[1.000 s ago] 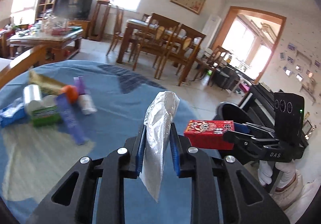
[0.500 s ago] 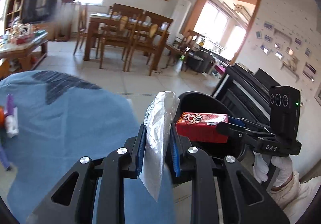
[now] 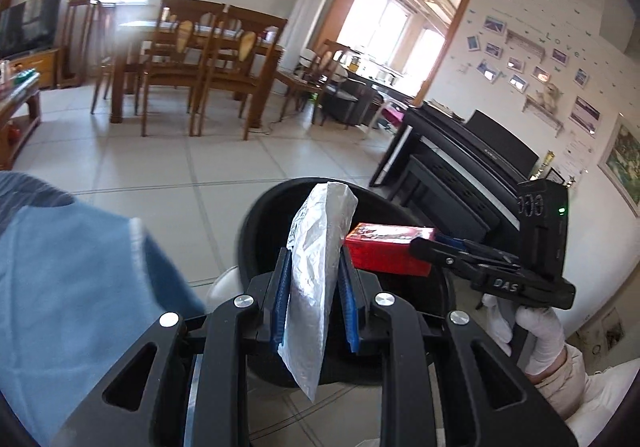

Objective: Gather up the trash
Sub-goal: 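Carry the plastic package and red candy box over the black bin, then open both tools to drop the package and candy box into the bin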

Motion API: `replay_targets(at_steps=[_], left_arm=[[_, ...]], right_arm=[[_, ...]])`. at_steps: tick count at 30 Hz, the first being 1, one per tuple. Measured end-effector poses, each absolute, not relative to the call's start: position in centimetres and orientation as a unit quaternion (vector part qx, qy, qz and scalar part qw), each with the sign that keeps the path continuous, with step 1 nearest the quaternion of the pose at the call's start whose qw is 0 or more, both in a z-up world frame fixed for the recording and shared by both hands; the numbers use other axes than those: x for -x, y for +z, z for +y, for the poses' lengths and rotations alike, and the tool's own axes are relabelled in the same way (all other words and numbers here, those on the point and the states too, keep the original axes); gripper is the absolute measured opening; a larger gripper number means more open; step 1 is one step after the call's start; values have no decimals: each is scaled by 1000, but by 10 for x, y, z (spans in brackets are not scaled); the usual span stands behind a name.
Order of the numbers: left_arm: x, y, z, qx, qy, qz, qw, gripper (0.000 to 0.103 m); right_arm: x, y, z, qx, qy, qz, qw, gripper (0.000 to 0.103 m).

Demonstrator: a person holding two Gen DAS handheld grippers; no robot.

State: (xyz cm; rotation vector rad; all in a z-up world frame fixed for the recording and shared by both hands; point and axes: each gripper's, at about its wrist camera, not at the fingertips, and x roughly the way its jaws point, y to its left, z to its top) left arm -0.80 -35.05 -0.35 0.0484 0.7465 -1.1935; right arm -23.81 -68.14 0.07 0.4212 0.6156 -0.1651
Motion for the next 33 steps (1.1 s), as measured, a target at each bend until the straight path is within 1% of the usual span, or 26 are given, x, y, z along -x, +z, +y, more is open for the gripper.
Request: replay_targets(at_steps=[7,14,18,24,33], left_arm=[[21,-16,-392,-44,-570,346,744,23],[24,-43,-422,-86,-569,365,732,23],[22,-58,-432,-109,-562,371,731,23],[17,-65,-442,-156,-553,372,729,23],[27,-69,-443,-175,-552,378,722,24]], right_arm=[[247,-27,-710,-220,-103,316,917,54],[232,-47,-724,-219,-117,332,910,54],[226,-50,-722,-192,-127,335,913,54],[208,-53,-723,-130,-143,351,916,54],[191,-57,-724,-85,-133,375,913,54]])
